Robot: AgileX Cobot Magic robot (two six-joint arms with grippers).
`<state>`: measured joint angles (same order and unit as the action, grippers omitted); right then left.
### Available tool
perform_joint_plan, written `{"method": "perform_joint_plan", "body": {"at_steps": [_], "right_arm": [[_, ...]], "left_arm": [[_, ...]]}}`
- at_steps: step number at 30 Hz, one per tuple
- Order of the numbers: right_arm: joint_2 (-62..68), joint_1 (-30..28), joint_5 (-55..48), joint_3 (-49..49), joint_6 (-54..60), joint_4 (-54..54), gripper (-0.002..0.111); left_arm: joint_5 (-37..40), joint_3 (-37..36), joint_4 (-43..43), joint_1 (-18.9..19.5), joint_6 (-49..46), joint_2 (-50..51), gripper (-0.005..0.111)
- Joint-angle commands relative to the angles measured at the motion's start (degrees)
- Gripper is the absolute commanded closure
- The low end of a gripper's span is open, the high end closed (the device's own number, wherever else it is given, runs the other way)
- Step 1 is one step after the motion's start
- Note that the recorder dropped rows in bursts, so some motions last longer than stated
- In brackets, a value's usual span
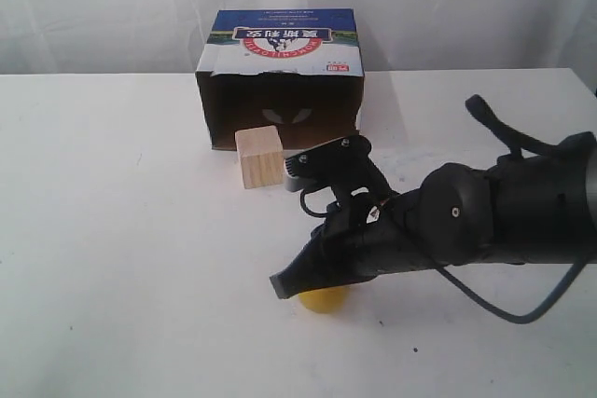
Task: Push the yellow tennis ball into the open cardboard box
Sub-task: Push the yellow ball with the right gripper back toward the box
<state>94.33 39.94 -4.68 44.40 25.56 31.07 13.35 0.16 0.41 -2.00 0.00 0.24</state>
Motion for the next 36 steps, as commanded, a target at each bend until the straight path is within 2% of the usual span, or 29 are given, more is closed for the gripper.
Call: {"method": "perform_joint_plan", "body": {"at_steps": [1,7,13,15,23,32,36], "right_arm": [[0.08,-0.06,7.82,-0.41,-0.24,-0.45,0.108],[-1.69,-0.06,9.61,-0.41,-0.13,-0.45,0.108],[-4.93,-0.06,-3.88,-0.51,-0.40,0.19,0.108],[-4.64,-0.06,-5.63,-0.51,-0.54,-0.63,0.108],[0.90,-0.29,6.21,-0.51,-0.35,-1.63,0.108],[5.57,-4.03,7.81,-0.51,-0.35,-1.08,0.108],[5.71,-4.98,11.77,-0.51,-0.30,-1.08,0.108]], "left_arm": [[-0.03,-0.16,0.40,-0.45,0.00,-0.24,0.107],[-0.03,-0.16,0.40,-0.45,0.00,-0.24,0.107],[-0.03,-0.16,0.40,-0.45,0.00,-0.24,0.107],[-0.03,-0.16,0.40,-0.45,0.00,-0.24,0.107],[-0.03,-0.16,0.40,-0.45,0.00,-0.24,0.107],[-0.03,-0.16,0.40,-0.45,0.00,-0.24,0.107],[-0.03,-0.16,0.40,-0.45,0.00,-0.24,0.107]]}}
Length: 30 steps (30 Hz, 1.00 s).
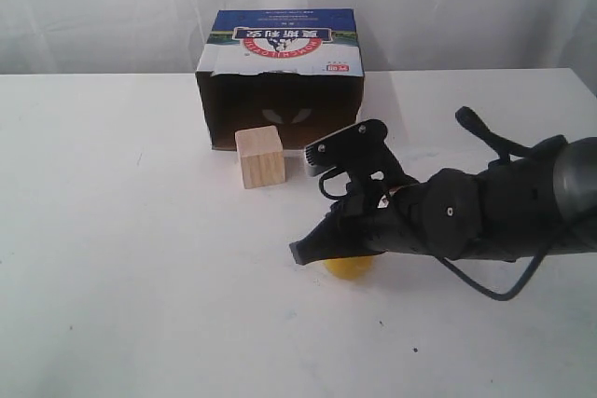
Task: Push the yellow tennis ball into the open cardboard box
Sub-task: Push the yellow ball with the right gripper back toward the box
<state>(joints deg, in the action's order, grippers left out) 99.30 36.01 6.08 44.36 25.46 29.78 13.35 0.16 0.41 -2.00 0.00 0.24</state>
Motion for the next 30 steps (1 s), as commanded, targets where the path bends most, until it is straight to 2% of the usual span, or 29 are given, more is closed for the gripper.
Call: {"method": "perform_joint_plan", "body": {"at_steps": [1,13,16,19,22,30], "right_arm": [[0.74,-1.27,1.97,-0.25,-0.20,0.20,0.108],[-0.10,-1.36,11.80,4.50,6.23,0.31,0.108],[-3.12,-1.36,6.52,4.58,5.33,3.63,0.108],[-5.40,-1.36,-4.10,4.58,5.33,5.15,0.108],[-4.99,-1.36,-7.39,4.58,5.33,5.15,0.108],[2.10,-2.09,3.39,4.58,5.33,5.15,0.108]], "left_arm": [[-0.03,-0.16,0.40,-0.45,0.00,-0.24,0.107],[-0.03,-0.16,0.40,-0.45,0.00,-0.24,0.107],[-0.03,-0.16,0.40,-0.45,0.00,-0.24,0.107],[-0.03,-0.16,0.40,-0.45,0.00,-0.24,0.107],[-0.03,-0.16,0.40,-0.45,0.00,-0.24,0.107],[-0.03,-0.16,0.40,-0.45,0.00,-0.24,0.107]]}}
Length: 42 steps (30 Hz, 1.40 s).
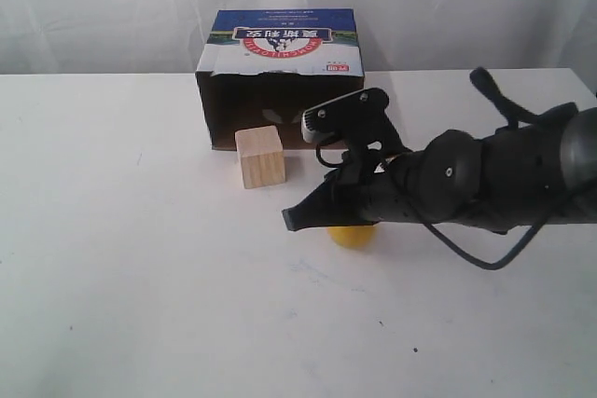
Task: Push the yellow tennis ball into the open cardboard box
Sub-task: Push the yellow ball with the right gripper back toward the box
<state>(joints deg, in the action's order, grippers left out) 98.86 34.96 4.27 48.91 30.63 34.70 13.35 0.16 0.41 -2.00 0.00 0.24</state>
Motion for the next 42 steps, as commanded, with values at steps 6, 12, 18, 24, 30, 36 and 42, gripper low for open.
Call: {"method": "perform_joint_plan", "body": {"at_steps": [6,12,18,24,30,36,42], "right_arm": [[4.69,-4.82,5.60,0.03,0.15,0.22,0.108],[6.56,-6.14,5.71,0.03,0.15,0.22,0.108],[7.33,-6.14,5.71,1.47,0.15,0.22,0.108],[8.44,-6.14,8.25,4.80,0.15,0.22,0.108],[9.93,-6.14,9.14,6.72,0.15,0.22,0.108],[9.92,-6.14,10.37,6.71,0.15,0.22,0.108],[8.32,-6.14,13.36,6.71,0.15,0.22,0.108]], "left_arm": [[-0.03,-0.16,0.40,-0.45,0.00,-0.24,0.107],[-0.03,-0.16,0.40,-0.45,0.00,-0.24,0.107],[-0.03,-0.16,0.40,-0.45,0.00,-0.24,0.107],[-0.03,-0.16,0.40,-0.45,0.00,-0.24,0.107],[-0.03,-0.16,0.40,-0.45,0.00,-0.24,0.107],[-0.03,-0.16,0.40,-0.45,0.00,-0.24,0.107],[-0.03,-0.16,0.40,-0.45,0.00,-0.24,0.107]]}}
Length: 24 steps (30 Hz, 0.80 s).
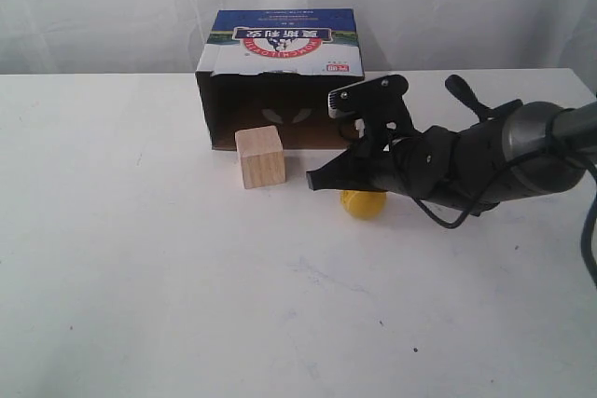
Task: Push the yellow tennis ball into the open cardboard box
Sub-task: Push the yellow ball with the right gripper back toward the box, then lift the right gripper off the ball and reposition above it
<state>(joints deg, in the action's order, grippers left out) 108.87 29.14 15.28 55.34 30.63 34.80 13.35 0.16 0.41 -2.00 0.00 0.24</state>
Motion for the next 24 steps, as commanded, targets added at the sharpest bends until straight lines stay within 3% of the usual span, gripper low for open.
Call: {"method": "perform_joint_plan", "body": {"at_steps": [1,7,13,17,24], "right_arm": [[-2.51,-0.32,2.48,0.27,0.15,0.02,0.108],[-6.70,-4.39,-6.08,1.37,-1.58,5.15,0.108],[-4.09,-17.73,-41.55,10.58,1.04,5.63,0.108],[-3.72,-19.52,-47.54,12.95,5.67,5.74,0.108],[-3.36,-16.56,-49.95,13.84,8.67,7.59,0.108]], "left_arm": [[-0.03,-0.16,0.40,-0.45,0.00,-0.24,0.107],[-0.03,-0.16,0.40,-0.45,0.00,-0.24,0.107],[-0.03,-0.16,0.40,-0.45,0.00,-0.24,0.107],[-0.03,-0.16,0.40,-0.45,0.00,-0.24,0.107],[-0.03,-0.16,0.40,-0.45,0.00,-0.24,0.107]]}}
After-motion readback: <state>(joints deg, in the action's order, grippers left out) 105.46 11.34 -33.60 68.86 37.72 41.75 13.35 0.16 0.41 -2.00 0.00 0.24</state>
